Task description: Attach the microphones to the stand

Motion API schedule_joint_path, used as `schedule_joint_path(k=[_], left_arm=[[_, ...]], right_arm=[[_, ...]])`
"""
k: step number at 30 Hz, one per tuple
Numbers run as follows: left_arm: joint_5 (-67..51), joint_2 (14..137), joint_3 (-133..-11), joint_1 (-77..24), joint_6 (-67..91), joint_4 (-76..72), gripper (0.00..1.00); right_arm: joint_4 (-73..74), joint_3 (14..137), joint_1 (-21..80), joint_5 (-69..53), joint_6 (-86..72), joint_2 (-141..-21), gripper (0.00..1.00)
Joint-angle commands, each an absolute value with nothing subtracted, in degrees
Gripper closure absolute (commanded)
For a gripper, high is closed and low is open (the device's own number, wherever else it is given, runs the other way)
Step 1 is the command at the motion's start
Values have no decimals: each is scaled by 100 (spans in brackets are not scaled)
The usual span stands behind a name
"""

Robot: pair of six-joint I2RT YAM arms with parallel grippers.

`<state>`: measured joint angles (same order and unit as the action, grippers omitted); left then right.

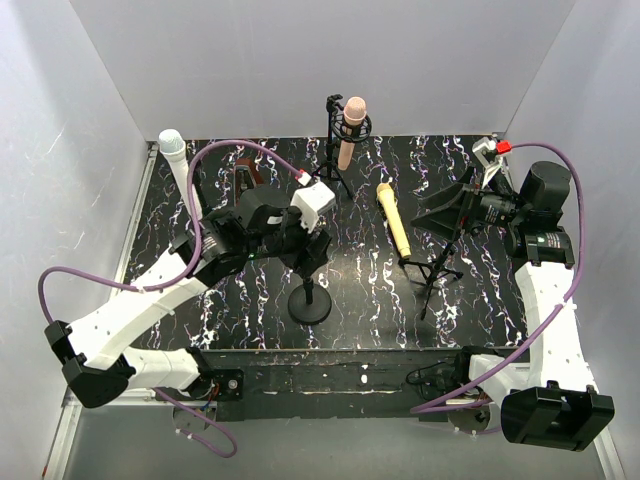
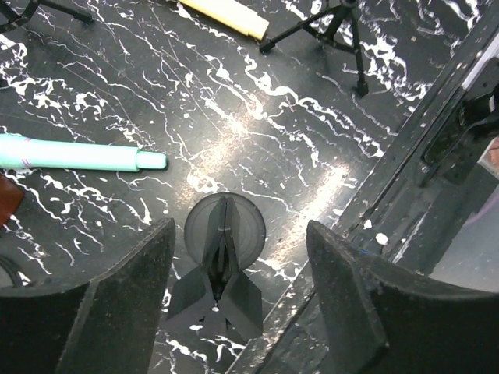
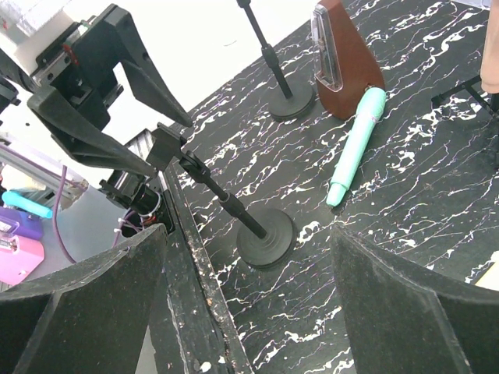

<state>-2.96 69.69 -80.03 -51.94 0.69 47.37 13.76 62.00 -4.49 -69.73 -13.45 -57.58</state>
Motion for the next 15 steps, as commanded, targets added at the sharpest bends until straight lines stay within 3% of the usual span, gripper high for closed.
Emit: schedule_joint_path(k=[1,5,15], left_arm=[[-255,6575,-7981,-5177,527,4395,27],[95,6145,-7831,-5177,843,4184,2],[1001,4739,-6953,-5177,1283,3613,2]], right_arm=[[1388,6266,-475,-7128,-1222,-5748,9],[1704,6459,-475,-7102,-924,-5809,8],[3839,7917,-133,-6242,895,-6486,8]])
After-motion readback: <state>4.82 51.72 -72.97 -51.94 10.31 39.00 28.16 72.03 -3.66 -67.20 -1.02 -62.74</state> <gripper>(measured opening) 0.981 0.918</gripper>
